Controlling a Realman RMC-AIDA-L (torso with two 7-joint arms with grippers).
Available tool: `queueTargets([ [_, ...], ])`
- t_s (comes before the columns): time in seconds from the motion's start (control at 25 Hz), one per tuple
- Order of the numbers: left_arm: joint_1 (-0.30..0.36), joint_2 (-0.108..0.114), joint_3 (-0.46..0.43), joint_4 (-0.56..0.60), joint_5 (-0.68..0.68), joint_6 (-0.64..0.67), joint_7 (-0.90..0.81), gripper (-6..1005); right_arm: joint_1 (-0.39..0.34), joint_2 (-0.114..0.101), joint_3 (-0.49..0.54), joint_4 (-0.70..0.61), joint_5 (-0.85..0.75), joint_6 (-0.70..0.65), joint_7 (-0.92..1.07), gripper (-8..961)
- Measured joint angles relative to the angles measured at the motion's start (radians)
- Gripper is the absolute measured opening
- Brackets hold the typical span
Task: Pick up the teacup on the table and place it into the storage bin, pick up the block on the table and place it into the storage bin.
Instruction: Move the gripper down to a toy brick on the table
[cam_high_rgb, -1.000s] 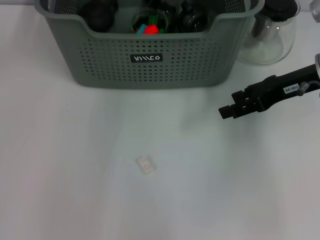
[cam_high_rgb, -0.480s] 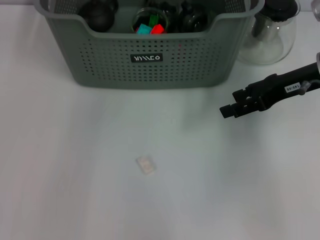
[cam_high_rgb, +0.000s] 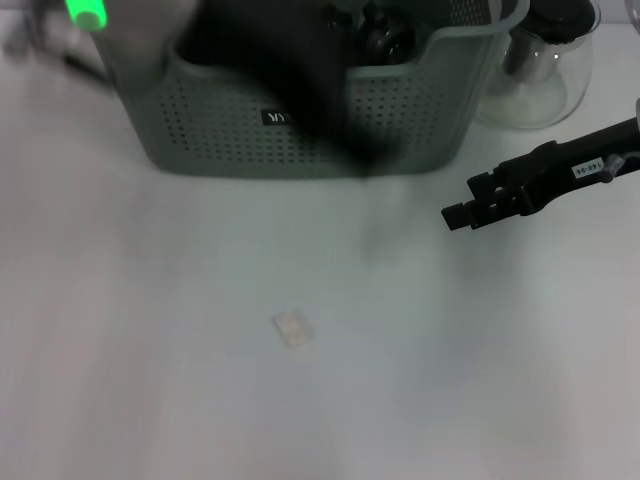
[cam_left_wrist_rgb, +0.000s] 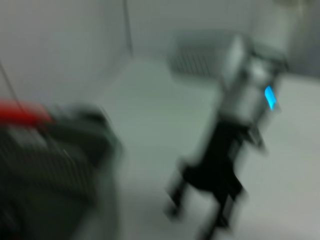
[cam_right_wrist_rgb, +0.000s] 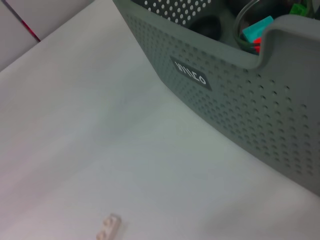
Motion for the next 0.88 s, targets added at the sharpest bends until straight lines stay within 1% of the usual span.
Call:
queueTargets([
  [0.08, 0.01, 0.0, 0.066, -0.062, 0.027, 0.035, -0.029, 826, 0.001, 0.002, 0.0, 0.003, 0.0, 0.0, 0.0, 815],
  [0.2, 0.018, 0.0, 0.187, -0.204, 0.102, 0.047, -0.082, 824, 0.001, 0.006, 0.0, 0.006, 0.0, -0.002, 0.0, 815],
  [0.24, 0.013, -0.001, 0.244, -0.291, 0.137, 0.031, -0.113, 824, 0.001, 0.007, 0.0, 0.006, 0.0, -0.003, 0.0, 815],
  [0.28, 0.013, -0.001, 0.244, -0.291, 0.137, 0.031, -0.113, 824, 0.001, 0.008, 0.0, 0.006, 0.0, -0.004, 0.0, 815],
  [0.36, 0.003, -0.001, 0.3, -0.384, 0.154, 0.005, -0.143, 825, 0.001, 0.009, 0.0, 0.007, 0.0, -0.004, -0.001, 815],
  [0.44, -0.005, -0.001, 0.344, -0.448, 0.163, -0.029, -0.164, 826, 0.0, 0.01, 0.0, 0.008, 0.0, -0.004, -0.002, 815],
  [0.48, -0.009, -0.001, 0.383, -0.49, 0.178, -0.073, -0.187, 826, 0.0, 0.011, 0.0, 0.008, 0.0, -0.004, -0.003, 815],
  [0.52, -0.009, -0.001, 0.383, -0.49, 0.178, -0.073, -0.187, 826, 0.0, 0.011, 0.0, 0.008, 0.0, -0.004, -0.003, 815],
  [0.72, -0.017, -0.003, 0.479, -0.567, 0.278, -0.198, -0.234, 828, 0.001, 0.011, 0.0, 0.008, 0.0, -0.003, -0.006, 815],
  [0.88, -0.024, -0.004, 0.523, -0.624, 0.298, -0.264, -0.246, 829, 0.001, 0.01, 0.0, 0.008, 0.0, -0.004, -0.007, 815],
])
